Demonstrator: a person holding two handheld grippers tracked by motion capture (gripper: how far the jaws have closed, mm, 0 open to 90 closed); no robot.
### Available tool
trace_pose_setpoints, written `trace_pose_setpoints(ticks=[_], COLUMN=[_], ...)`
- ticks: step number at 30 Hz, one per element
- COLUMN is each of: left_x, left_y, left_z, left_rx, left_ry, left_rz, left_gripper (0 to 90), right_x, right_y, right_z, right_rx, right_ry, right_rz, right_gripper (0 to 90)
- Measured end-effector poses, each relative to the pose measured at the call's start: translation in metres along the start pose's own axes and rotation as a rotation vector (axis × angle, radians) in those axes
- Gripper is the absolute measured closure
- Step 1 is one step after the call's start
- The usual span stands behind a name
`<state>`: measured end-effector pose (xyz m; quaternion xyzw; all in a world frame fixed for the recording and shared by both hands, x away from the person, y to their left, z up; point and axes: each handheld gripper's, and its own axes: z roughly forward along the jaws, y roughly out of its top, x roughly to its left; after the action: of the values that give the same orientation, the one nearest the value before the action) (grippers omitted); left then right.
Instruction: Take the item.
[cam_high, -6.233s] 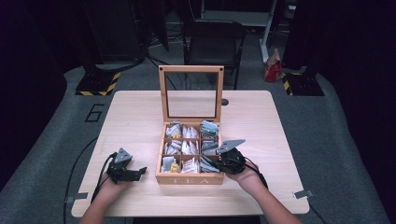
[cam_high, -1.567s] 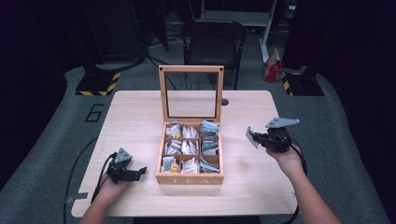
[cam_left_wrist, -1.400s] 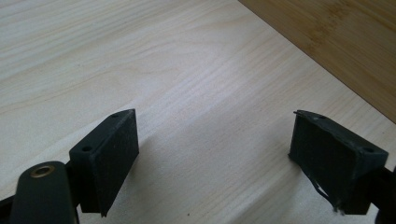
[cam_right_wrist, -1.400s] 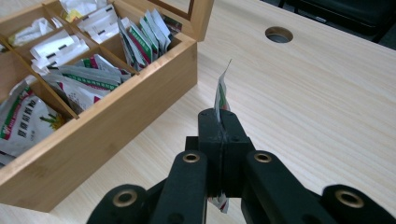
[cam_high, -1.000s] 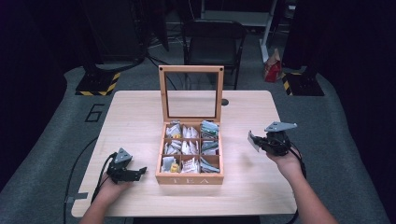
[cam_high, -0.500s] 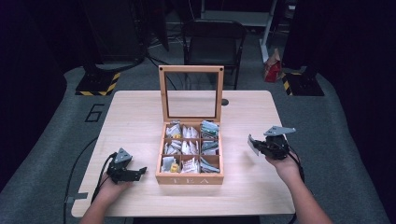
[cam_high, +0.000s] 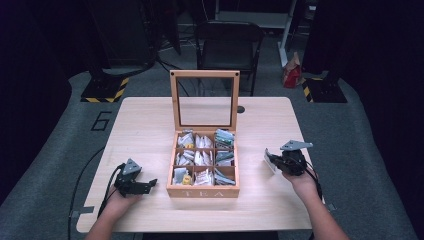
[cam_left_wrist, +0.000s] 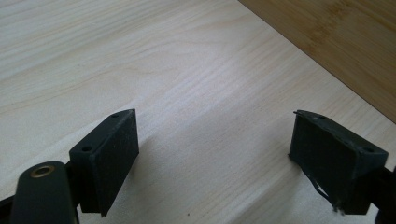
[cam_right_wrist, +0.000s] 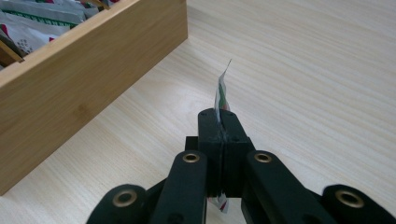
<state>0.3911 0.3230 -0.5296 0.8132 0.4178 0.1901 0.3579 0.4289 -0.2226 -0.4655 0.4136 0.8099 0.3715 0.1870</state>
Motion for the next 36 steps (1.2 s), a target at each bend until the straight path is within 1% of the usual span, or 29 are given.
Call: trace_pose_setpoints(ticks=[4, 5, 6, 7, 8, 10, 11, 12, 13, 14, 15, 16, 18, 21, 23, 24, 25, 26, 27, 28, 29, 30, 31, 32, 33, 34, 35, 36], left_x=[0.000, 0.000, 0.000, 0.000, 0.001, 0.000, 0.000, 0.000, 0.000, 0.001, 0.000, 0.000, 0.000, 0.000, 0.000, 0.000, 0.000, 0.000, 0.000, 0.000, 0.001, 0.001, 0.000, 0.001, 0.000, 0.001, 0.000, 0.001], left_y=[0.000, 0.000, 0.000, 0.000, 0.000, 0.000, 0.000, 0.000, 0.000, 0.000, 0.000, 0.000, 0.000, 0.000, 0.000, 0.000, 0.000, 0.000, 0.000, 0.000, 0.000, 0.000, 0.000, 0.000, 0.000, 0.000, 0.000, 0.000], left_z=[0.000, 0.000, 0.000, 0.000, 0.000, 0.000, 0.000, 0.000, 0.000, 0.000, 0.000, 0.000, 0.000, 0.000, 0.000, 0.000, 0.000, 0.000, 0.000, 0.000, 0.000, 0.000, 0.000, 0.000, 0.000, 0.000, 0.000, 0.000], left_rx=[0.001, 0.002, 0.003, 0.002, 0.005, 0.000, 0.001, 0.000, 0.001, 0.004, 0.000, 0.001, 0.001, 0.002, 0.004, 0.001, 0.001, 0.002, 0.001, 0.001, 0.005, 0.004, 0.003, 0.004, 0.003, 0.005, 0.004, 0.003], left_ry=[-0.001, -0.001, -0.002, -0.001, 0.001, 0.000, 0.001, 0.001, -0.001, 0.000, 0.000, 0.000, -0.001, -0.001, 0.001, 0.000, 0.001, -0.001, 0.000, 0.003, 0.000, 0.002, -0.002, 0.000, 0.002, 0.000, 0.001, 0.001], left_rz=[0.000, 0.001, 0.000, 0.001, 0.014, -0.001, 0.006, 0.004, 0.001, 0.008, -0.001, 0.002, 0.002, 0.002, 0.007, 0.003, 0.001, -0.001, 0.001, 0.006, 0.012, 0.010, 0.002, 0.012, 0.007, 0.010, 0.006, 0.012], left_gripper=[15.1, 15.1, 15.1, 15.1, 15.1, 15.1, 15.1, 15.1, 15.1, 15.1, 15.1, 15.1, 15.1, 15.1, 15.1, 15.1, 15.1, 15.1, 15.1, 15.1, 15.1, 15.1, 15.1, 15.1, 15.1, 15.1, 15.1, 15.1], right_x=[0.001, 0.001, 0.002, 0.003, 0.003, 0.004, 0.005, 0.005, 0.005, 0.006, 0.007, 0.007, 0.008, 0.010, 0.012, 0.013, 0.014, 0.014, 0.015, 0.015, 0.016, 0.016, 0.016, 0.017, 0.017, 0.019, 0.020, 0.021], right_y=[-0.005, -0.006, -0.007, -0.007, -0.008, -0.009, -0.009, -0.009, -0.009, -0.010, -0.010, -0.010, -0.011, -0.012, -0.013, -0.013, -0.013, -0.013, -0.014, -0.014, -0.014, -0.014, -0.014, -0.015, -0.015, -0.015, -0.015, -0.016], right_z=[0.005, 0.006, 0.007, 0.008, 0.008, 0.010, 0.010, 0.011, 0.011, 0.011, 0.012, 0.013, 0.014, 0.016, 0.018, 0.018, 0.019, 0.020, 0.021, 0.021, 0.022, 0.023, 0.024, 0.025, 0.026, 0.026, 0.027, 0.028], right_rx=[0.012, 0.024, 0.025, 0.028, 0.029, 0.030, 0.033, 0.034, 0.037, 0.040, 0.035, 0.036, 0.038, 0.054, 0.058, 0.066, 0.068, 0.075, 0.076, 0.081, 0.085, 0.086, 0.093, 0.087, 0.095, 0.090, 0.090, 0.091], right_ry=[-0.013, -0.011, -0.022, -0.018, -0.017, -0.022, -0.023, -0.020, -0.013, -0.018, -0.016, -0.009, -0.013, 0.004, 0.003, 0.005, 0.009, 0.011, 0.012, 0.011, 0.015, 0.014, 0.024, 0.019, 0.034, 0.026, 0.028, 0.035], right_rz=[-0.014, -0.023, -0.027, -0.031, -0.032, -0.034, -0.039, -0.048, -0.043, -0.045, -0.042, -0.041, -0.042, -0.049, -0.046, -0.053, -0.050, -0.063, -0.058, -0.072, -0.073, -0.075, -0.076, -0.080, -0.086, -0.071, -0.071, -0.060], right_gripper=[89.2, 89.1, 89.1, 89.1, 89.0, 89.0, 88.9, 88.9, 88.9, 88.9, 88.8, 88.7, 88.7, 88.2, 87.9, 87.6, 87.5, 87.3, 87.2, 87.0, 86.8, 86.4, 86.0, 85.3, 84.6, 84.1, 82.9, 81.5])
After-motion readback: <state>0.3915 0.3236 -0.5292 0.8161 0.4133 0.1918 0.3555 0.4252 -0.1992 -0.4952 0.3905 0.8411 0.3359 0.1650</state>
